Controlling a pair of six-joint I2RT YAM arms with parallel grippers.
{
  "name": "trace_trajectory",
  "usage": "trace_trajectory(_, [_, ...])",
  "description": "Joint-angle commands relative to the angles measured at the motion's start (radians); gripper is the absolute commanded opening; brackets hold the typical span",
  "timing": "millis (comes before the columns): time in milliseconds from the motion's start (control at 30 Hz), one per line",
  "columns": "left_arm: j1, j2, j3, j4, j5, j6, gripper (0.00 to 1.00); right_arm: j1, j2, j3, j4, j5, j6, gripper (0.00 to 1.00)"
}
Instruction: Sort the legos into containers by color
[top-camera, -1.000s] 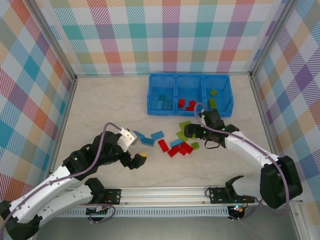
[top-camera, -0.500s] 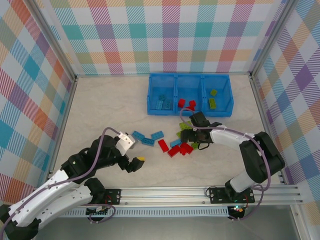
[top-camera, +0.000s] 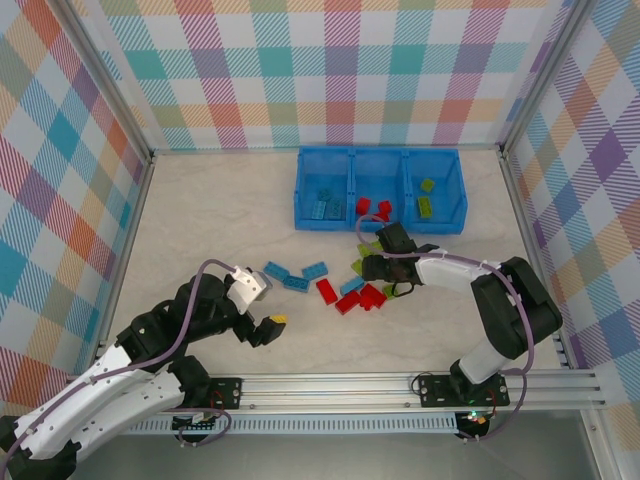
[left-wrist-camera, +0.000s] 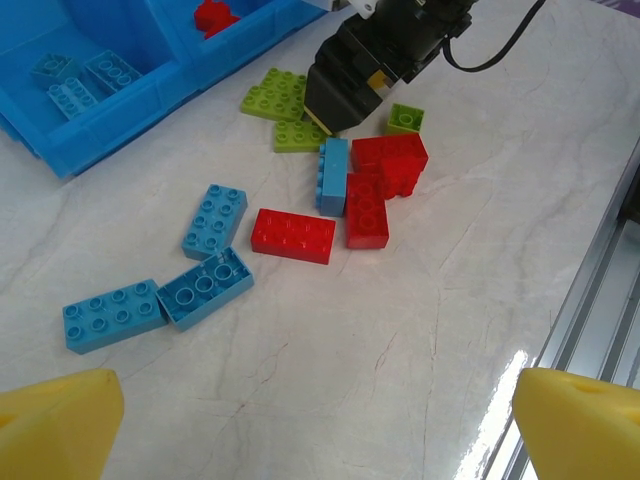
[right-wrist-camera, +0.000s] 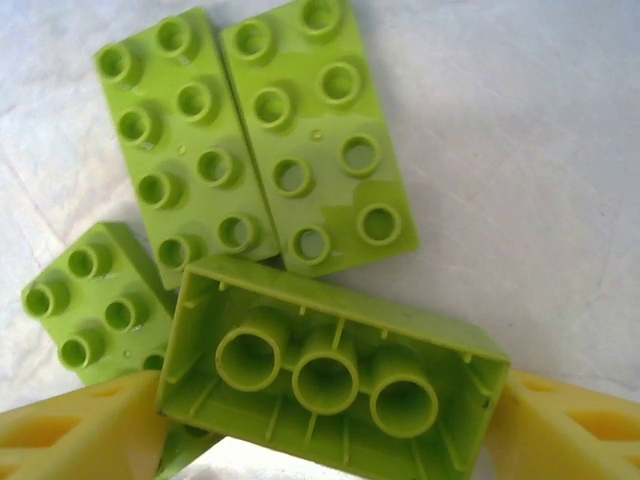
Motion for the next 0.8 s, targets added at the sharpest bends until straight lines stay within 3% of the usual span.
trace_trajectory(0, [-0.005, 0.001, -0.011, -0.010, 0.004, 0.008, 1.00, 0.006, 0.007, 0.035, -0.003, 0.035, -0.003, 0.91])
trace_trajectory(100, [-0.005, 0.002, -0.011, -0.012, 0.004, 0.013, 1.00, 0.006, 0.032, 0.053, 0.001, 0.046, 0.009, 0.90])
trace_trajectory(400, [-0.004, -0.001, -0.012, -0.023, -0.003, 0.016, 1.00, 0.006, 0.104, 0.066, 0.008, 0.018, 0.047, 0.70])
trace_trajectory(567, [-0.005, 0.000, -0.012, -0.019, 0.000, 0.019, 1.00, 0.006, 0.020, 0.037, 0.011, 0.034, 0.055, 0.64])
trace_trajectory(767, [-0.005, -0.001, -0.011, -0.018, 0.003, 0.021, 1.00, 0.004, -0.156, 0.013, -0.017, 0.080, 0.056, 0.62])
